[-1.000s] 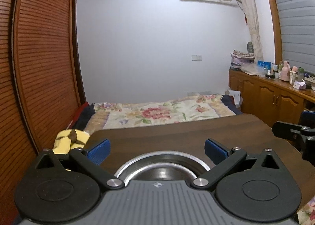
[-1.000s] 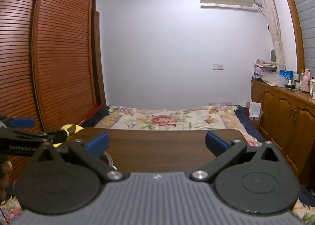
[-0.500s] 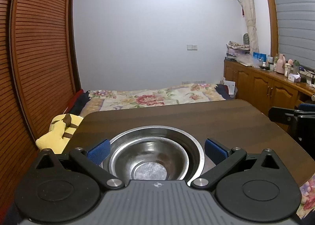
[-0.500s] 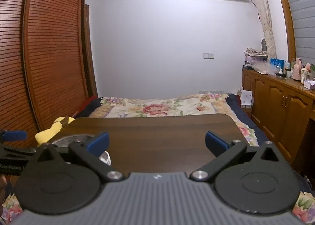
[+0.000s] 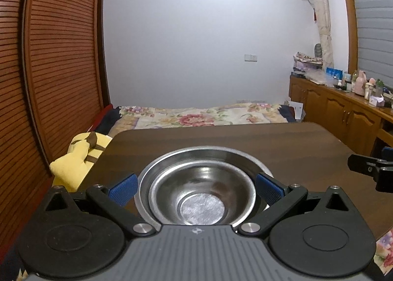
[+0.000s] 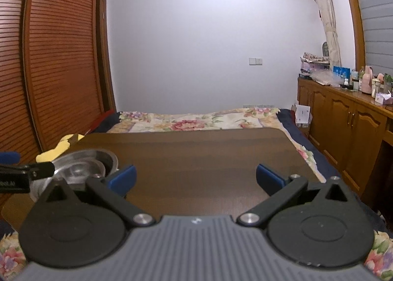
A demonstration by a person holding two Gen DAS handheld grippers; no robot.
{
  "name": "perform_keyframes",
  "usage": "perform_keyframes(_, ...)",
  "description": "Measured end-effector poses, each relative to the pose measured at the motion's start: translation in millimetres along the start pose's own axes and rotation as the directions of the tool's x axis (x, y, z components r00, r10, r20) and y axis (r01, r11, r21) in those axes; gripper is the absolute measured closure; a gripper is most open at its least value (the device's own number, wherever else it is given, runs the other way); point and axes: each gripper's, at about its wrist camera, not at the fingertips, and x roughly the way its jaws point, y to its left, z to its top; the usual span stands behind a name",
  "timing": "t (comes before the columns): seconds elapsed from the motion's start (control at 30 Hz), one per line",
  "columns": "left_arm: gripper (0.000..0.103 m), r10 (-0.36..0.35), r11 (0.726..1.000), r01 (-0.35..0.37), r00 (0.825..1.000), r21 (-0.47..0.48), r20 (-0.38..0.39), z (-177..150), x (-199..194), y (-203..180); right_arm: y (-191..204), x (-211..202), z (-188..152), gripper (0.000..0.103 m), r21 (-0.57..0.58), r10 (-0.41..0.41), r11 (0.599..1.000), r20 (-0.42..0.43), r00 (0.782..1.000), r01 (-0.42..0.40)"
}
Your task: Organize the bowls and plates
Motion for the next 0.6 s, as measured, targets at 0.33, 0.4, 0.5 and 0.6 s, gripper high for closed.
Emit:
perform_keyframes(0.33,0.0,0.001,1.0,-0.001,1.0,0.021,-0.012,-12.8,3.9,-4.8,-1.3,5.8,-8.3,0.0,0.0,-0.005,1.0,-0.035,0.999,0.005)
perform_keyframes(0.4,0.0,-0.005,1.0,0.006,1.0,0.021,-0.018,-15.1,4.6,-6.4,-0.9,6.6,-7.5,0.0,0.0,-0.005,1.0,-0.038,0.999,0.005)
perform_keyframes(0.5,0.0,-0.012,1.0,0.012,1.0,0.016,-0.025,-16.2,6.3,-6.2,-0.9,7.3,-7.6,0.0,-0.001,-0.005,1.0,-0.042,0.999,0.005)
perform_keyframes(0.6,0.0,-0.011,1.0,0.012,1.0,0.017,-0.023,-16.0,6.1,-5.8,-1.2,7.2,-7.8,0.0,-0.001,-0.005,1.0,-0.043,0.999,0.005)
